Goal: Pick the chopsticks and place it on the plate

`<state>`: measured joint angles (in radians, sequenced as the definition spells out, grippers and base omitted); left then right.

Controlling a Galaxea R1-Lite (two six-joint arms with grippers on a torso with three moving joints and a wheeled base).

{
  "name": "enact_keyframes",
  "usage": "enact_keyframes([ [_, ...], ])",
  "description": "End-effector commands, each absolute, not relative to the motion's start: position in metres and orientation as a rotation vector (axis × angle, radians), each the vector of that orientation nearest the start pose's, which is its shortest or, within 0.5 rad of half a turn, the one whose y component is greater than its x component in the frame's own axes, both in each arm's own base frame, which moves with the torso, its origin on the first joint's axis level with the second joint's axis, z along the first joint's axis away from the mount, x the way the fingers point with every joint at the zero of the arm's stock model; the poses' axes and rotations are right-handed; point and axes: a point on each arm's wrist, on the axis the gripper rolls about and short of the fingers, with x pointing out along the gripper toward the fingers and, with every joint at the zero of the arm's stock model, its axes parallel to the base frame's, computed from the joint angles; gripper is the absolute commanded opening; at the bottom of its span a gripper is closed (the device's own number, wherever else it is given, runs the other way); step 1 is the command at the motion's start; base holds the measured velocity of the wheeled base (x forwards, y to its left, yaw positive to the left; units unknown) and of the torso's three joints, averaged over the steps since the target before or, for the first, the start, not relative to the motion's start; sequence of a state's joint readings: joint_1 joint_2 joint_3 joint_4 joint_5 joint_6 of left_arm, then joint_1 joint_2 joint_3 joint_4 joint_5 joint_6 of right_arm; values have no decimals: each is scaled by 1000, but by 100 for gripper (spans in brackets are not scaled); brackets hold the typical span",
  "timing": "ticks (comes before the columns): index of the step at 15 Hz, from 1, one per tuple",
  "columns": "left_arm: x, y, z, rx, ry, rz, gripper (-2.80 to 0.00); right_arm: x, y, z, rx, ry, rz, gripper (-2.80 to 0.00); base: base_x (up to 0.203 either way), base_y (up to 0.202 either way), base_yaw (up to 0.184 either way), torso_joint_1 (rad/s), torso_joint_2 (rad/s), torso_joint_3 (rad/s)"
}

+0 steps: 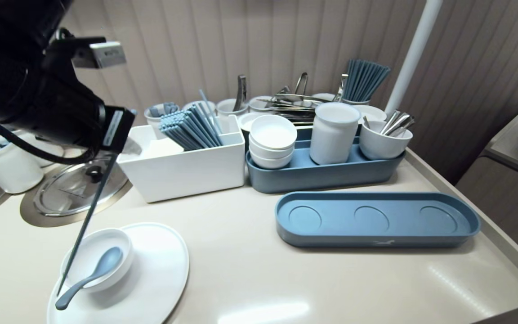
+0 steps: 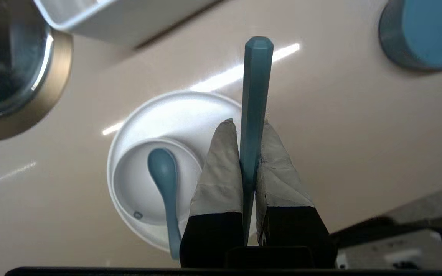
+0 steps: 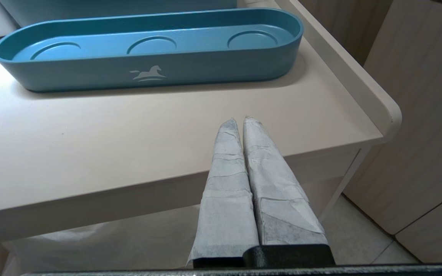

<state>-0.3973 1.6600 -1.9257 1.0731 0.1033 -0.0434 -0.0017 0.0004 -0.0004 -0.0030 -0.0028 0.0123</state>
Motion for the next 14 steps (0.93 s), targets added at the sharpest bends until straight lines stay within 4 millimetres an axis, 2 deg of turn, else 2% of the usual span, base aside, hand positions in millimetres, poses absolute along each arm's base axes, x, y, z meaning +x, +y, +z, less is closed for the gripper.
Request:
enact_keyframes([
  [1, 249, -95, 313, 204, 990, -268, -280, -23, 0, 76, 12, -3, -5, -280, 0, 0, 0, 0, 0, 0],
  [5, 280, -105, 250, 248, 1271, -276, -280, -23, 0, 76, 12, -2, -5, -280, 0, 0, 0, 0, 0, 0],
  [7, 288, -109, 235, 230, 1303, -285, -280, -23, 0, 76, 12, -2, -5, -280, 0, 0, 0, 0, 0, 0],
  [9, 300, -116, 219, 198, 1261, -263, -280, -23, 0, 76, 12, -3, -5, -280, 0, 0, 0, 0, 0, 0],
  [14, 310, -121, 194, 211, 1289, -167, -280, -23, 0, 76, 12, -3, -5, -280, 0, 0, 0, 0, 0, 0],
])
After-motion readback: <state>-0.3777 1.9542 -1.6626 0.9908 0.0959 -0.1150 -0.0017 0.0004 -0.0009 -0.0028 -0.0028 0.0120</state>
